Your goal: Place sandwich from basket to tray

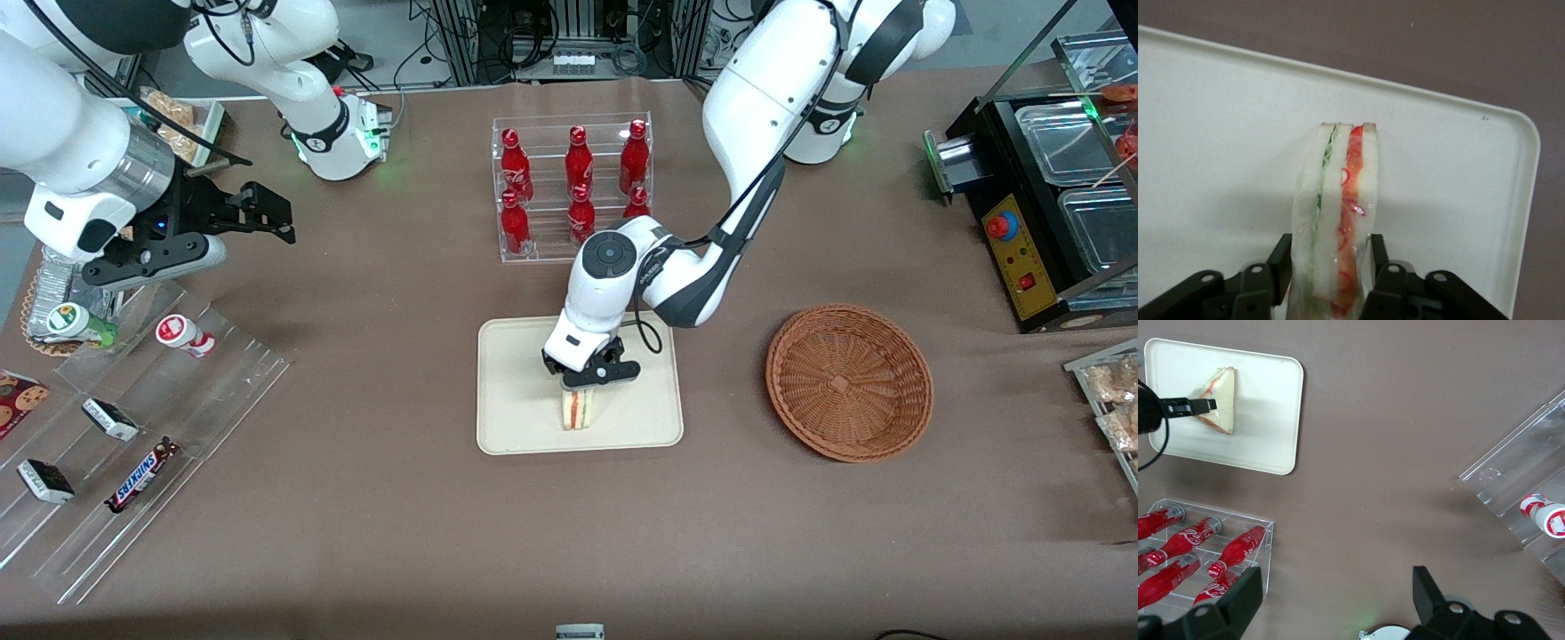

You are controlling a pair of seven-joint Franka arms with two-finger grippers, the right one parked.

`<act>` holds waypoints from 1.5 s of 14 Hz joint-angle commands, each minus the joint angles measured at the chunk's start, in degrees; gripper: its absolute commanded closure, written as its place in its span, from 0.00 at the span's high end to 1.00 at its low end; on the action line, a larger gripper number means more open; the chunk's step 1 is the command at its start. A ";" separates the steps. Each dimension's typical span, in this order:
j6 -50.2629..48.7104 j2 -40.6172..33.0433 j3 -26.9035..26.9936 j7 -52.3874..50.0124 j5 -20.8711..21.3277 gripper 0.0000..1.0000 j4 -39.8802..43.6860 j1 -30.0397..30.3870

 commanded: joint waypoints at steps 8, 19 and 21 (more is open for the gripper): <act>-33.54 -27.53 0.74 18.21 -2.79 1.00 -1.13 12.16; -51.12 -40.00 1.87 49.59 -3.15 1.00 -7.45 31.60; -52.10 -44.31 5.82 54.77 -3.41 1.00 -8.95 30.99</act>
